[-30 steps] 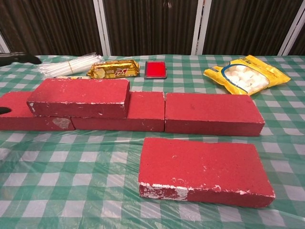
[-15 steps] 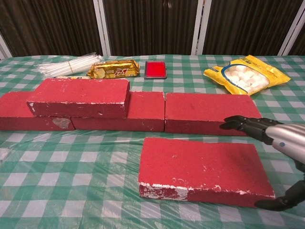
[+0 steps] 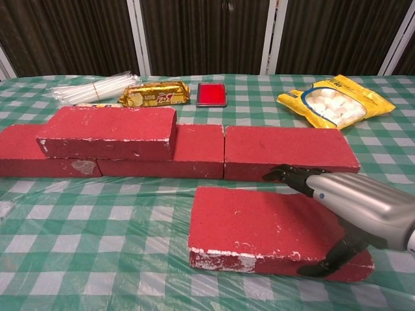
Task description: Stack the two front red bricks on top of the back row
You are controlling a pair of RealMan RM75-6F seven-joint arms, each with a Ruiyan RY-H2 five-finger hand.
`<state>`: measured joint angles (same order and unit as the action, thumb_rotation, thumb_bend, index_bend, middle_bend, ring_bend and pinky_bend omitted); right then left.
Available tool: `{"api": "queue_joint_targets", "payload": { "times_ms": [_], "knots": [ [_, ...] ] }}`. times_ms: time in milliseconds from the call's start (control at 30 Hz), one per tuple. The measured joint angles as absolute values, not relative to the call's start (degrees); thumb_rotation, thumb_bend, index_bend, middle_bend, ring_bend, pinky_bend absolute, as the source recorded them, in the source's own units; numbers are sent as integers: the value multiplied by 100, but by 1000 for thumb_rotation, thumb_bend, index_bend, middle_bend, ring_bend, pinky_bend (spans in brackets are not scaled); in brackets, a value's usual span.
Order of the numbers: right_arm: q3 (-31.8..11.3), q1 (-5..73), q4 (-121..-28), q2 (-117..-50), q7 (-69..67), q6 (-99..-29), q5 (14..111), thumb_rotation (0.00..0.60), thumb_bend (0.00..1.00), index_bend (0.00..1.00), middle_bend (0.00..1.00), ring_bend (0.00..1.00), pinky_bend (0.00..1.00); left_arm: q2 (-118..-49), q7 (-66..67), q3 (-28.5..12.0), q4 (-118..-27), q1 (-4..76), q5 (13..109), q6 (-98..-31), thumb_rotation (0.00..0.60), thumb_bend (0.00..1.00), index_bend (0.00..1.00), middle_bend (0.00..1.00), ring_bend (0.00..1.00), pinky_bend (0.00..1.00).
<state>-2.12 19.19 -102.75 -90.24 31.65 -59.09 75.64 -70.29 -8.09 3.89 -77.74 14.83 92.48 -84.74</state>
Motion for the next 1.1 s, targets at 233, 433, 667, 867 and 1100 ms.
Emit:
{"api": "queue_joint_targets", "payload": {
  "times_ms": [233, 433, 667, 867, 1100],
  "knots": [
    [-353, 2172, -10178, -9188, 3458, -5741, 6872, 600, 120, 0, 0, 0, 0, -7067, -668, 323, -7748, 1464, 9211, -8389, 600, 304, 0, 0, 0, 0],
    [-414, 2365, -10137, -9272, 3637, -5708, 6457, 600, 120, 135, 101, 20, 205, -7069, -676, 273, -7747, 1455, 9209, -8337, 600, 307, 0, 0, 0, 0],
    [-391, 2505, -10132, -9312, 3785, -5815, 6216, 600, 120, 521, 393, 361, 480, -7063, -693, 240, -7732, 1432, 9233, -8325, 600, 310, 0, 0, 0, 0],
    [-350, 2533, -10238, -9245, 3720, -6034, 6363, 600, 120, 577, 443, 414, 489, -7067, -675, 216, -7732, 1408, 9247, -8332, 600, 311, 0, 0, 0, 0],
    [-317, 2516, -10689, -8763, 3388, -6296, 7023, 600, 120, 581, 452, 415, 489, -7083, -581, 195, -7756, 1387, 9250, -8317, 600, 310, 0, 0, 0, 0]
  ]
}}
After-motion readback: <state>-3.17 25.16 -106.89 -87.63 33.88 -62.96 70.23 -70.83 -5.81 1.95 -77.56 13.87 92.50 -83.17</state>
